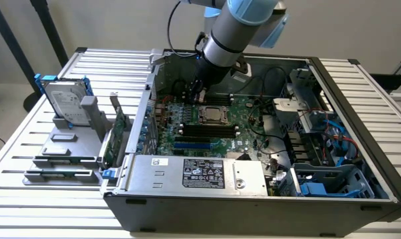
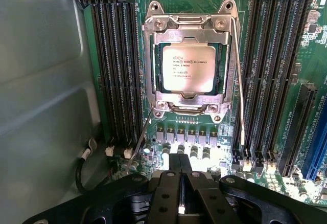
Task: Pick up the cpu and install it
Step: 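Install the first cpu locking lever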
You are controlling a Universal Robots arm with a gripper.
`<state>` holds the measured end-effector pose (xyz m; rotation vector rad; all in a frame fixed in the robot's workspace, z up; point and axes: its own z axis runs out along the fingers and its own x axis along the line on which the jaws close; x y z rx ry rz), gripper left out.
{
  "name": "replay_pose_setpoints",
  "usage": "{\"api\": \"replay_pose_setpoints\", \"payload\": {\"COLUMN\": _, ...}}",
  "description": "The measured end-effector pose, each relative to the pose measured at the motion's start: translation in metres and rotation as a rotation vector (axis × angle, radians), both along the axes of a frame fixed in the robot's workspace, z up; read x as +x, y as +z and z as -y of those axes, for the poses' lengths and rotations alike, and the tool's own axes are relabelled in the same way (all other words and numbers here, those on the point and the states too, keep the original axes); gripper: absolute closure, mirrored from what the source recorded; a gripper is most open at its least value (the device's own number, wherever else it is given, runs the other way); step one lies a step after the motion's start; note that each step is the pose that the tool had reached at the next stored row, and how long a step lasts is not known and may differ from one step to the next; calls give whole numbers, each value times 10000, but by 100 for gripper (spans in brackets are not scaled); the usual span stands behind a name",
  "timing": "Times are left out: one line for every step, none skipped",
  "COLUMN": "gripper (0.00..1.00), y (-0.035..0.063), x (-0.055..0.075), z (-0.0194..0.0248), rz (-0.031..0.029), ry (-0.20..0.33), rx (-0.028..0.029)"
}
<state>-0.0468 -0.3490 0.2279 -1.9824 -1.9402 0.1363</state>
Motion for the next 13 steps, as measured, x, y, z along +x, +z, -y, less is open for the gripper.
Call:
{"api": "replay_pose_setpoints", "payload": {"gripper": 89, "y": 0, "x": 0, "z": 0, "rz": 0, "ry": 0, "rx": 0}}
{"api": "replay_pose_setpoints", "payload": {"gripper": 89, "y": 0, "x": 0, "z": 0, "rz": 0, "ry": 0, "rx": -1}}
{"api": "replay_pose_setpoints", "payload": {"gripper": 89, "y": 0, "x": 0, "z": 0, "rz": 0, "ry": 0, "rx": 0}}
{"api": "replay_pose_setpoints", "payload": {"gripper": 89, "y": 0, "x": 0, "z": 0, "rz": 0, "ry": 0, "rx": 0}}
{"api": "replay_pose_setpoints", "payload": {"gripper": 89, "y": 0, "x": 0, "z": 0, "rz": 0, "ry": 0, "rx": 0}}
{"api": "replay_pose_setpoints", "payload": {"gripper": 89, "y": 0, "x": 0, "z": 0, "rz": 0, "ry": 0, "rx": 0}}
{"api": "replay_pose_setpoints", "payload": {"gripper": 89, "y": 0, "x": 0, "z": 0, "rz": 0, "ry": 0, "rx": 0}}
{"api": "replay_pose_setpoints", "payload": {"gripper": 89, "y": 0, "x": 0, "z": 0, "rz": 0, "ry": 0, "rx": -1}}
{"api": "replay_pose_setpoints", "payload": {"gripper": 89, "y": 0, "x": -1, "z": 0, "rz": 0, "ry": 0, "rx": 0}}
{"api": "replay_pose_setpoints", "payload": {"gripper": 89, "y": 0, "x": -14, "z": 0, "rz": 6, "ry": -2, "rx": 1}}
{"api": "replay_pose_setpoints", "payload": {"gripper": 89, "y": -1, "x": -36, "z": 1, "rz": 12, "ry": -4, "rx": 3}}
{"api": "replay_pose_setpoints", "payload": {"gripper": 89, "y": -1, "x": -60, "z": 0, "rz": 16, "ry": -11, "rx": 4}}
{"api": "replay_pose_setpoints", "payload": {"gripper": 89, "y": 0, "x": -85, "z": 1, "rz": 18, "ry": -31, "rx": 2}}
